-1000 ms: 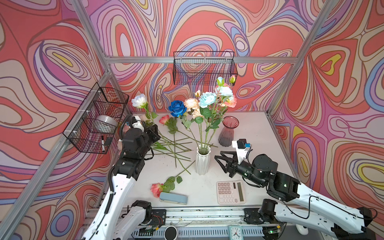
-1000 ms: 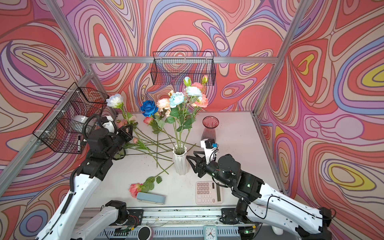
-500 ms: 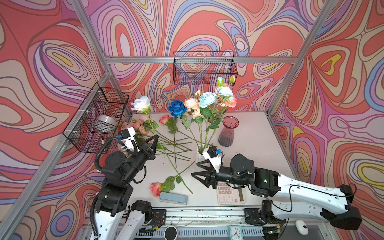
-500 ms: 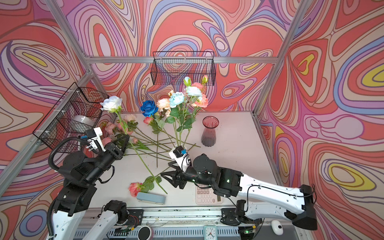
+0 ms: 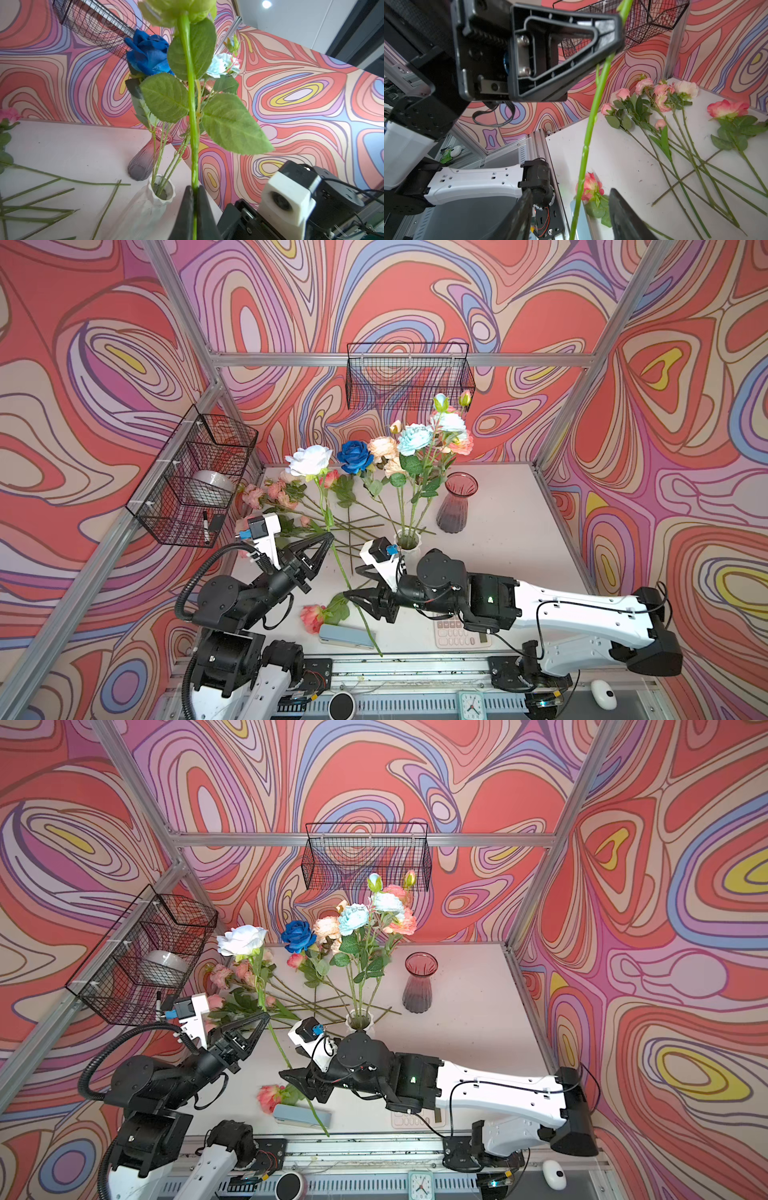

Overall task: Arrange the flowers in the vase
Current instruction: 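Grasp the white rose stem with the right gripper while the left holds it, then carry the white rose over the vase with the right gripper while the left opens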

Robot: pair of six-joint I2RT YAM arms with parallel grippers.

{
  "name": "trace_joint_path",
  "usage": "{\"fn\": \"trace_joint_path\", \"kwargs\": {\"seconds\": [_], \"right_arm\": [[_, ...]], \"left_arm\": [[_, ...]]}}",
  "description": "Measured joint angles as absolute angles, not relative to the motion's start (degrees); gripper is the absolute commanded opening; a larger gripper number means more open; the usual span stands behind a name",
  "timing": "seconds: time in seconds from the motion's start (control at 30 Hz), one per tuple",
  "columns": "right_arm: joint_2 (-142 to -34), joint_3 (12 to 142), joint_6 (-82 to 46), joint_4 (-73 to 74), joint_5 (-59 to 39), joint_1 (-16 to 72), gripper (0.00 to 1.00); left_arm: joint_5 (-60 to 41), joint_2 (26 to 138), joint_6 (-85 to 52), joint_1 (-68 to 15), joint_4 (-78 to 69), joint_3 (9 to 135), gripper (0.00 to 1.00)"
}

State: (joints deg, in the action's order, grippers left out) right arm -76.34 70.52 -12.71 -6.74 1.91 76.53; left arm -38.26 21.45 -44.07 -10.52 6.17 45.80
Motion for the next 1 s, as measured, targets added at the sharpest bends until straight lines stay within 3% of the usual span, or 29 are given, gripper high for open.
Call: {"fn": "trace_joint_path", "kwargs": {"seconds": [0.07,0.17,0.2,0.23,0.3,0.33,0.43,0.6,1.0], "right_arm": [[-77.3,71.4,-12.4,-6.2,1.5,76.6,0.44],[-78.6,71.9,-11.9,-5.6,0.4,76.6,0.15],[-78.9,72.1,-12.1,-5.6,0.1,76.6,0.08],[-79.0,72.1,-12.1,-5.5,-0.1,76.6,0.02],[-79.0,72.1,-11.7,-5.5,-0.1,76.6,0.0],[-79.0,72.1,-11.6,-5.4,-0.2,76.6,0.0],[-78.6,72.1,-11.2,-5.3,0.0,76.6,0.0],[-74.8,72.0,-9.4,-5.6,2.3,76.6,0.0],[-65.7,70.7,8.0,4.5,19.2,76.9,0.0]], "left_arm": [[-39.6,21.1,-44.8,-10.5,4.7,45.8,0.0],[-41.2,21.1,-46.0,-10.5,3.0,45.8,0.02],[-41.5,21.1,-46.3,-10.5,2.7,45.8,0.13],[-41.7,21.1,-46.7,-10.5,2.3,45.8,0.33],[-42.0,21.1,-47.2,-10.5,1.7,45.8,0.64],[-42.0,21.1,-47.4,-10.5,1.5,45.8,0.73],[-41.5,21.1,-48.1,-10.5,1.5,45.8,0.86],[-37.5,19.0,-47.7,-10.5,2.9,45.8,0.96],[-30.9,14.9,-45.7,-10.5,6.4,44.2,0.97]]}}
